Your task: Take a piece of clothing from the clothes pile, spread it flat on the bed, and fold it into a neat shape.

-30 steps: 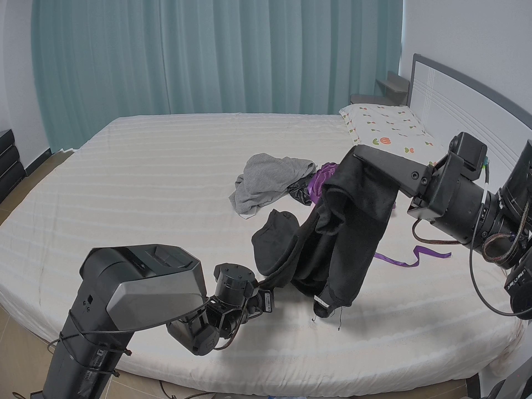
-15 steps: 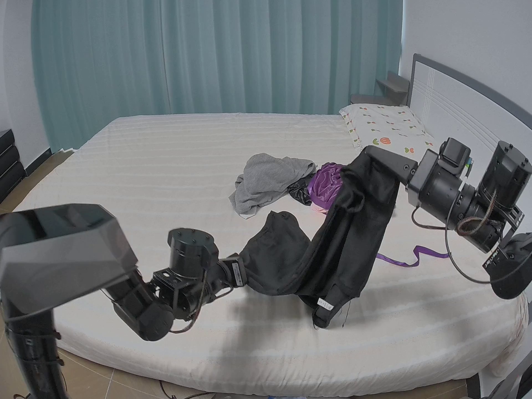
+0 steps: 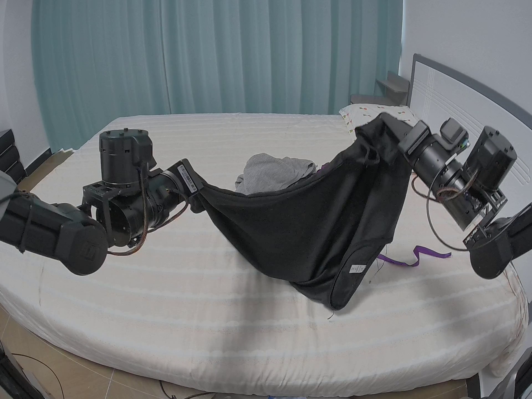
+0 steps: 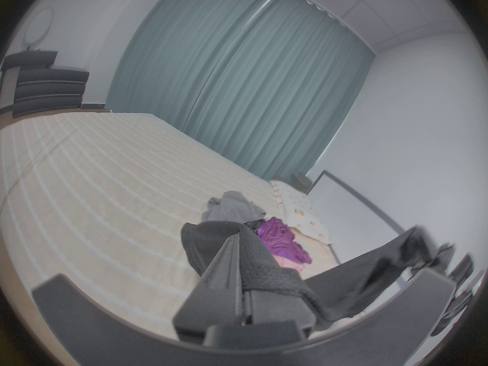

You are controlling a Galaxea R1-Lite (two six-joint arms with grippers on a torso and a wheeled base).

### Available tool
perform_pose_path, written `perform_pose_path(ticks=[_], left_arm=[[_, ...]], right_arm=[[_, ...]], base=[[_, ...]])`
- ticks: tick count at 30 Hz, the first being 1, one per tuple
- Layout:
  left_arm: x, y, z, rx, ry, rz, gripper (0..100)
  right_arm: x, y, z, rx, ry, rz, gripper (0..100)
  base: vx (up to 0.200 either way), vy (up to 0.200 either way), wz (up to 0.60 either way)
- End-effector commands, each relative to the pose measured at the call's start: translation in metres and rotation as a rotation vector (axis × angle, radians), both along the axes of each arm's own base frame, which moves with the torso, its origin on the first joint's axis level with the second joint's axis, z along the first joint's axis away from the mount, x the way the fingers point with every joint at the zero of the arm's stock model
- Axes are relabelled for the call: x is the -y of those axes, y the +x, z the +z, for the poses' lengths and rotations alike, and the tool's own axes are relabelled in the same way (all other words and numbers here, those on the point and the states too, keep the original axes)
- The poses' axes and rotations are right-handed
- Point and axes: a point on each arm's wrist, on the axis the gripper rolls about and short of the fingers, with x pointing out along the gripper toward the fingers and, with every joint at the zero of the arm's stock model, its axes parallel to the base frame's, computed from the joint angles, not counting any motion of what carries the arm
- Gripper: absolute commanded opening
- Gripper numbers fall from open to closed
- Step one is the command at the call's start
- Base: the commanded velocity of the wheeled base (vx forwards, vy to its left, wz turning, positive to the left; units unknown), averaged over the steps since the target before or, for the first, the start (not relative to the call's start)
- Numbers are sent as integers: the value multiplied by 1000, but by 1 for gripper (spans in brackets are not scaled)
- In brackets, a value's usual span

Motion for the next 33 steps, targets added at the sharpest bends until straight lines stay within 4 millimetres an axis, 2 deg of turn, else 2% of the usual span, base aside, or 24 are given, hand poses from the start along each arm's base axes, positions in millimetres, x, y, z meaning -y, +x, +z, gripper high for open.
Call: perform_pose_path(ticks=[1,4,6,14,22,25,33], left_arm=[[-9,-22,-20,-79,-46,-25,0],[-2,-29,-49,-144,-13,-46,0],[-2,-34,-60,-171,-19,-48,0],[0,-47,-86,-286,-71,-47,0],[3,-51,-95,-319,-58,-60,0],[5,-56,-99,-334,-51,-75,0],[8,-56,-100,-337,-85,-73,0]], right_arm=[[-5,-7,-82,-259,-120,2,0],[-10,-14,-113,-330,-140,2,0],[-16,-16,-123,-331,-127,10,0],[-28,-31,-138,-364,-154,32,0],[-28,-29,-147,-396,-148,29,0],[-32,-37,-146,-395,-152,44,0],[-31,-35,-149,-402,-155,42,0]], base=[[0,0,0],[0,0,0],[0,0,0],[0,0,0],[0,0,0],[0,0,0],[-200,0,0]])
